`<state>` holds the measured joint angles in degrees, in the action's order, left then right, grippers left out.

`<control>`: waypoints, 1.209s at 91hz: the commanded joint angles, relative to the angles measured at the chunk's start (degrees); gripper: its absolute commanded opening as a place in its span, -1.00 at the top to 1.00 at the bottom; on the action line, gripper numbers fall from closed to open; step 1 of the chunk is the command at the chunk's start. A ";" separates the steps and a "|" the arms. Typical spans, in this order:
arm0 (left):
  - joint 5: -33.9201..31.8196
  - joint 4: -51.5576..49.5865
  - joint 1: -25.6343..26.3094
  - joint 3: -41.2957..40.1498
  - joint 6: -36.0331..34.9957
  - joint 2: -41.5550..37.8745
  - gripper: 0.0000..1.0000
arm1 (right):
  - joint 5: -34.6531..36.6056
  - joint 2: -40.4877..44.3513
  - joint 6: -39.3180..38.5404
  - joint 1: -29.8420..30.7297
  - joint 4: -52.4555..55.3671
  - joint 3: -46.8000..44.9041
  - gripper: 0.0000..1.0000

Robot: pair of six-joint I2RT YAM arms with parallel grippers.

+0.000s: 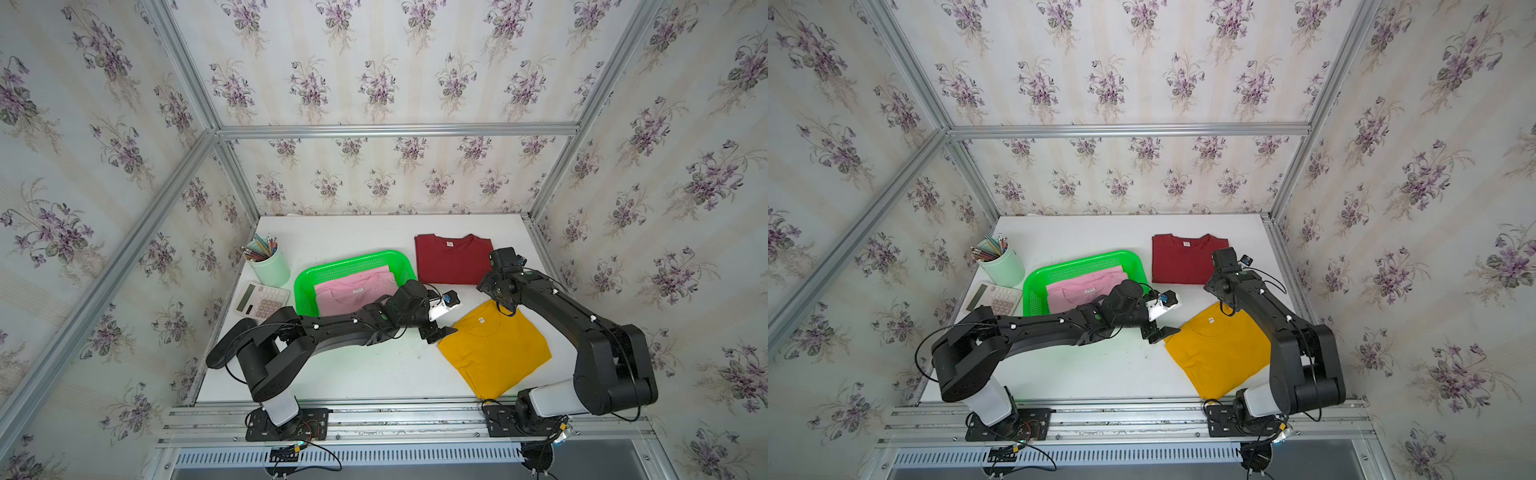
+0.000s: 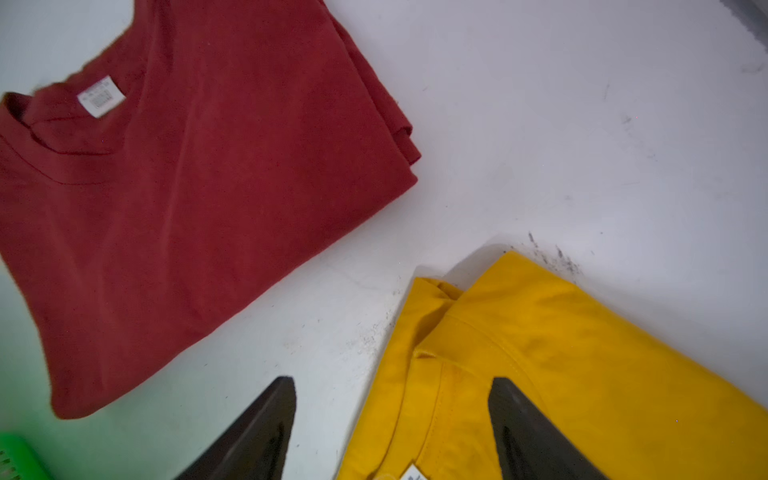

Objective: Put the folded t-shirts into the basket
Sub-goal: Pick up the T-shirt from the center of the board.

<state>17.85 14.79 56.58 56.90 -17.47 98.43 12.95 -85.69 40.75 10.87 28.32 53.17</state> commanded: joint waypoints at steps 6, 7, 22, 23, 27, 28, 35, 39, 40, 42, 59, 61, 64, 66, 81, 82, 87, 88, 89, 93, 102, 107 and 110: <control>-0.53 -1.06 0.38 0.14 -2.37 1.18 -0.71 | -0.44 -6.44 -3.22 -0.59 -1.24 2.50 -0.61; -0.62 -0.85 0.38 0.05 -2.34 1.21 -0.71 | -0.54 -6.87 -3.27 -0.55 -1.24 2.57 -0.60; -1.89 -0.60 0.46 -0.31 -3.05 1.31 -0.73 | 0.21 -11.04 -3.36 -0.67 -2.81 2.03 -0.60; -2.00 -0.70 0.51 -0.26 -3.16 1.36 -0.73 | 0.18 -11.28 -3.42 -0.67 -2.99 1.99 -0.60; -2.11 -1.39 0.55 0.04 -3.47 1.68 -0.73 | -0.54 -12.46 -3.78 -0.74 -3.17 2.06 -0.59; -2.11 -1.67 0.59 0.18 -3.54 1.81 -0.73 | -0.86 -12.78 -3.90 -0.76 -3.17 2.04 -0.59; -1.67 -4.14 0.77 1.29 -4.00 2.90 -0.73 | -2.63 -14.62 -4.35 -0.77 -2.77 2.09 -0.55; -1.01 -5.65 0.88 2.07 -4.09 3.66 -0.72 | -2.93 -15.04 -4.63 -0.77 -3.19 1.47 -0.50; -0.77 -5.95 0.89 2.24 -4.08 3.86 -0.72 | -2.98 -15.12 -4.68 -0.77 -3.45 1.27 -0.48; -0.35 -6.56 0.90 2.60 -3.93 4.26 -0.72 | -3.01 -15.30 -4.77 -0.74 -3.82 0.96 -0.46; 2.03 -8.32 0.90 4.18 -2.89 7.44 -0.72 | -3.77 -18.39 -6.17 -0.85 -4.81 0.53 0.01; 2.09 -8.45 0.90 4.36 -2.73 7.66 -0.72 | -4.02 -18.62 -6.24 -0.85 -4.84 0.53 0.08; 2.10 -8.83 0.84 4.74 -2.60 7.96 -0.72 | -4.07 -18.74 -6.29 -0.83 -4.85 0.53 0.18; 2.15 -9.10 0.83 4.96 -2.57 8.24 -0.72 | -4.14 -18.68 -6.30 -0.85 -4.85 0.51 0.23; 2.37 -12.37 0.82 7.38 -2.11 10.66 -0.71 | -6.86 -13.80 -5.77 -0.84 -7.03 -0.79 0.70; 2.37 -12.44 0.82 7.45 -2.07 10.78 -0.70 | -7.40 -13.19 -5.68 -0.85 -7.43 -1.05 0.72; 2.37 -12.43 0.72 7.70 -1.77 11.19 -0.70 | -9.97 -9.97 -5.01 -0.88 -9.65 -2.67 0.89; 2.37 -12.42 0.73 7.70 -1.73 11.22 -0.71 | -10.36 -9.33 -4.82 -0.91 -10.02 -2.96 0.91; 2.37 -12.37 0.73 7.74 -1.66 11.15 -0.71 | -10.73 -8.71 -4.59 -0.88 -10.33 -3.23 0.92; 2.26 -11.97 0.73 7.66 -1.44 11.09 -0.70 | -12.14 -5.85 -3.91 -0.88 -11.72 -4.51 0.94; 1.31 -10.93 0.73 7.52 -0.98 10.97 -0.71 | -14.26 0.62 -4.25 -0.88 -15.15 -7.10 0.95; 1.13 -10.79 0.65 7.74 -0.76 10.99 -0.72 | -14.61 3.94 -4.91 -0.90 -16.65 -8.52 0.96; 1.18 -10.75 0.64 7.80 -0.54 10.99 -0.72 | -14.67 5.81 -5.51 -0.86 -17.42 -9.21 1.00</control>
<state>19.33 3.88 57.32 64.23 -19.18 109.47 2.28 -84.49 35.90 9.96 15.79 45.65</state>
